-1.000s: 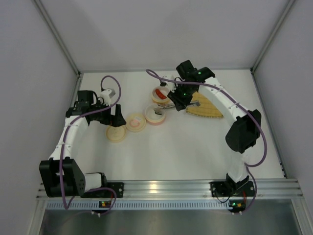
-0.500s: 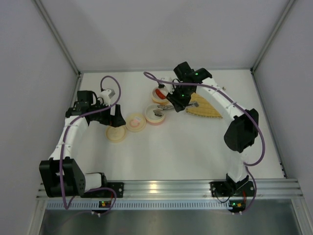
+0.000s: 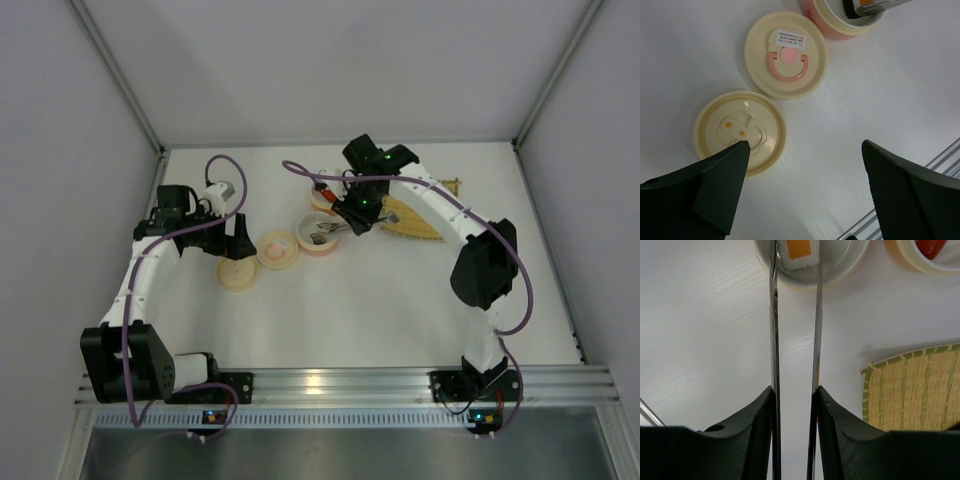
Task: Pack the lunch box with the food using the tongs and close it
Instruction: Place the fake food in the packing box, then pick up the fake food from the plate.
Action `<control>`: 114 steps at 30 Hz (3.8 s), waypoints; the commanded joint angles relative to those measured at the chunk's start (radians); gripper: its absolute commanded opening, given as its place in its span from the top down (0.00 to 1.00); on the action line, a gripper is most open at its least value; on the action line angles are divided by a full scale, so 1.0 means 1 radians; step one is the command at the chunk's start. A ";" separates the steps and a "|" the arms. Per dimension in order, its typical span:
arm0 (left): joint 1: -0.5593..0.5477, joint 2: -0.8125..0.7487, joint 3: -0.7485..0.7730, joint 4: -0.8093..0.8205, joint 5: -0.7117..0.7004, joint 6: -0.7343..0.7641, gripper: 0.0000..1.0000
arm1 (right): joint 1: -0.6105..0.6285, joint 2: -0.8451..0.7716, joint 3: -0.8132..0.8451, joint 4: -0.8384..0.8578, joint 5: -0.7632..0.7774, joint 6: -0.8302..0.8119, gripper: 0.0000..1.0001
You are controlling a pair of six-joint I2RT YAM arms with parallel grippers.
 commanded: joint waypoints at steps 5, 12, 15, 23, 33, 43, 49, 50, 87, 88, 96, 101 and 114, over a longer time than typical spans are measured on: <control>0.006 -0.010 -0.005 0.024 0.029 0.018 0.01 | 0.015 -0.003 0.043 0.016 0.037 -0.022 0.73; 0.008 -0.008 -0.009 0.024 0.031 0.018 0.02 | 0.018 -0.015 0.046 0.008 0.050 -0.025 0.61; 0.009 -0.008 -0.009 0.025 0.032 0.018 0.02 | 0.018 -0.017 0.045 0.006 0.058 -0.025 0.59; 0.009 -0.010 -0.009 0.024 0.032 0.020 0.01 | 0.016 -0.024 0.045 -0.003 0.069 -0.030 0.55; 0.008 -0.011 -0.007 0.022 0.037 0.020 0.02 | 0.015 -0.043 0.053 -0.003 0.073 -0.027 0.54; 0.009 -0.011 0.002 0.016 0.048 0.021 0.01 | -0.108 -0.101 0.209 -0.037 -0.083 0.105 0.55; 0.008 0.001 0.010 0.022 0.060 0.020 0.01 | -0.333 -0.133 0.192 -0.069 -0.147 0.122 0.54; 0.009 0.004 0.011 0.022 0.064 0.018 0.01 | -0.388 -0.133 0.189 -0.075 -0.146 0.112 0.54; 0.008 0.025 -0.010 0.036 0.064 0.020 0.02 | -0.680 0.003 0.066 -0.004 0.152 -0.033 0.50; 0.009 0.025 -0.010 0.037 0.061 0.020 0.02 | -0.680 0.006 0.066 -0.003 0.150 -0.034 0.50; 0.009 0.036 0.002 0.037 0.064 0.018 0.02 | -0.680 0.026 0.054 0.003 0.124 -0.042 0.49; 0.009 0.039 0.005 0.036 0.066 0.015 0.02 | -0.679 0.022 0.019 0.032 0.136 -0.056 0.49; 0.008 0.053 0.021 0.030 0.072 0.012 0.02 | -0.677 0.011 -0.023 0.066 0.138 -0.063 0.57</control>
